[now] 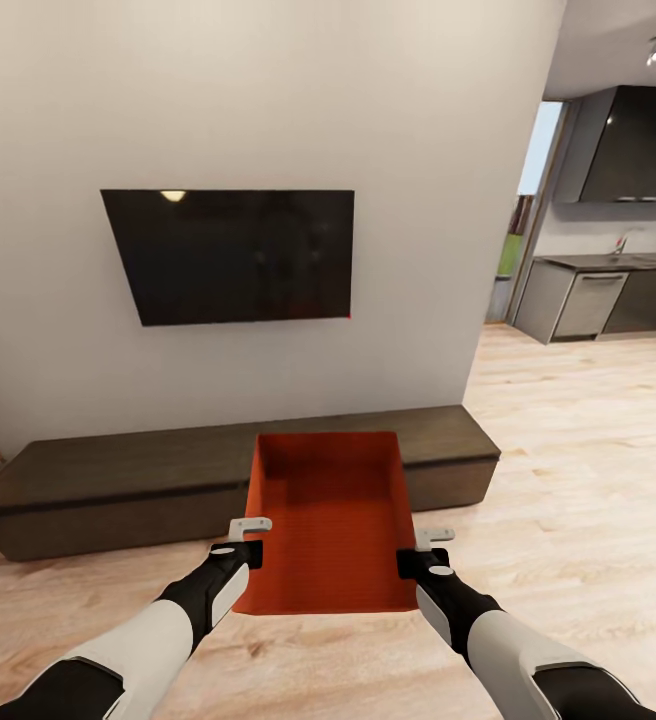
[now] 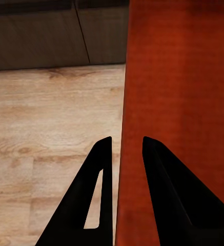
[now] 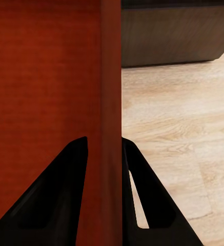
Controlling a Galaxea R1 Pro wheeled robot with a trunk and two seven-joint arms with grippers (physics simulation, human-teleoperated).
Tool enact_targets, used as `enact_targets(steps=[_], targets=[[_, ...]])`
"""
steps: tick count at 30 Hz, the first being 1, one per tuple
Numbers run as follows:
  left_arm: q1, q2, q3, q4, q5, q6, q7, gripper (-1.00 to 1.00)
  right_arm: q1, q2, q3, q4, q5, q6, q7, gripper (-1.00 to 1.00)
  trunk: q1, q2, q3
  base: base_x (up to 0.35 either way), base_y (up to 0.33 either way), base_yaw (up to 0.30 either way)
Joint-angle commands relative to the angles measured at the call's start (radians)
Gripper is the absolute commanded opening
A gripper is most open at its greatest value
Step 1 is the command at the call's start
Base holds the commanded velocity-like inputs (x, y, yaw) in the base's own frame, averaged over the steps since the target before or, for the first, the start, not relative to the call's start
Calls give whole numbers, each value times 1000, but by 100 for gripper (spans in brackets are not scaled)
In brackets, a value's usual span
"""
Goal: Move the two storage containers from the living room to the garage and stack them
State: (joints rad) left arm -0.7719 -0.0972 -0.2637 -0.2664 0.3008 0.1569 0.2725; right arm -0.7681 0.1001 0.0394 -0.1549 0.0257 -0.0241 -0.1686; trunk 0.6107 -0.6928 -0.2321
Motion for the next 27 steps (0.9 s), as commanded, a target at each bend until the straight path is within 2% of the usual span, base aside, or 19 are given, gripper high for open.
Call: enact_targets(steps=[1,27], targets=[[-1,4,12,-5,-28,1,14,-100,0,0,-2,5,-6,-2,-5,-100,0,-1,0,0,0,0],[-1,4,12,-3,-28,1,14,-100,0,0,-2,5,-6,-2,-5,-100,0,-1,41,0,0,0]])
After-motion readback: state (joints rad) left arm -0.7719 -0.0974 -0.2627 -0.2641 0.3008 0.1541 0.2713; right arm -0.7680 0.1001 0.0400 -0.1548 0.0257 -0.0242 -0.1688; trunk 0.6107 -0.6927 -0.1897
